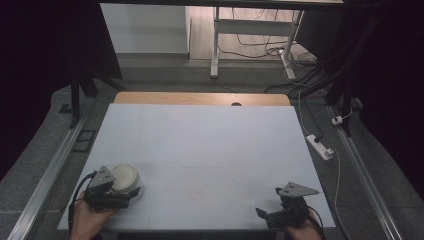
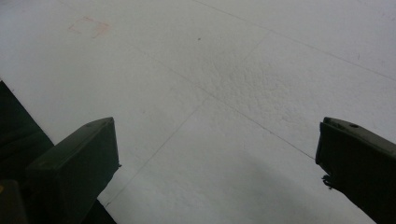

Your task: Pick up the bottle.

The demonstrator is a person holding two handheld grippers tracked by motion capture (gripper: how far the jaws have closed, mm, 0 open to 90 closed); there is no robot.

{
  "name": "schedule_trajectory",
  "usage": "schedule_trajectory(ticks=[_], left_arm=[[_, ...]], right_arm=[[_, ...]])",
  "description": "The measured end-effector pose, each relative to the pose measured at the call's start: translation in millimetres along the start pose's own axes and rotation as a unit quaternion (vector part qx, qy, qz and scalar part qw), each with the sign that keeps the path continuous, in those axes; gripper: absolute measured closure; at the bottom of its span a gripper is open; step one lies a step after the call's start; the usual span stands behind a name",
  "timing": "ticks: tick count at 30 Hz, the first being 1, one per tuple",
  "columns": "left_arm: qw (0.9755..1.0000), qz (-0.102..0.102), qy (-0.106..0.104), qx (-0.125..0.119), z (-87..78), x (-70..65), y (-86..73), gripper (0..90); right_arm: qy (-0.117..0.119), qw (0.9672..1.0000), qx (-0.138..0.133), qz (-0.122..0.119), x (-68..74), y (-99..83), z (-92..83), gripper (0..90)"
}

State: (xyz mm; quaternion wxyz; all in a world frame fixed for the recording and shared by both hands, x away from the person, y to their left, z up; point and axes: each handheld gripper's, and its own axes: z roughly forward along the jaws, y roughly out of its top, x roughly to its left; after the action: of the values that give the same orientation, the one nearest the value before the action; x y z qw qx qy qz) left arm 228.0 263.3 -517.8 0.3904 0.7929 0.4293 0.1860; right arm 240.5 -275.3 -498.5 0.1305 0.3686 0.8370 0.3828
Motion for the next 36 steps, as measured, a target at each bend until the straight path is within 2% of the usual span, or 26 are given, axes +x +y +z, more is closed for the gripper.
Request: schedule_trajectory(ticks=[17,26,33,36], left_arm=[[0.9999,0.003,0.006,0.015,-0.6,-2.8,5.2,6.6],[0.9998,0.015,-0.014,0.006,-2.4,-7.0,13.0,6.7],[0.9993,0.026,-0.026,0.000,-4.9,-10.2,25.8,6.7],[0.9988,0.037,-0.031,-0.008,-8.1,-12.5,36.0,6.7]], right_arm=[[0.001,1.0000,0.000,-0.004,0.5,0.1,0.1,0.0],[0.002,1.0000,0.001,-0.002,0.2,0.1,0.3,0.0],[0.002,1.0000,0.001,-0.001,-0.1,0.1,0.1,0.0],[0.002,1.0000,0.000,0.000,-0.2,0.0,0.0,0.0]])
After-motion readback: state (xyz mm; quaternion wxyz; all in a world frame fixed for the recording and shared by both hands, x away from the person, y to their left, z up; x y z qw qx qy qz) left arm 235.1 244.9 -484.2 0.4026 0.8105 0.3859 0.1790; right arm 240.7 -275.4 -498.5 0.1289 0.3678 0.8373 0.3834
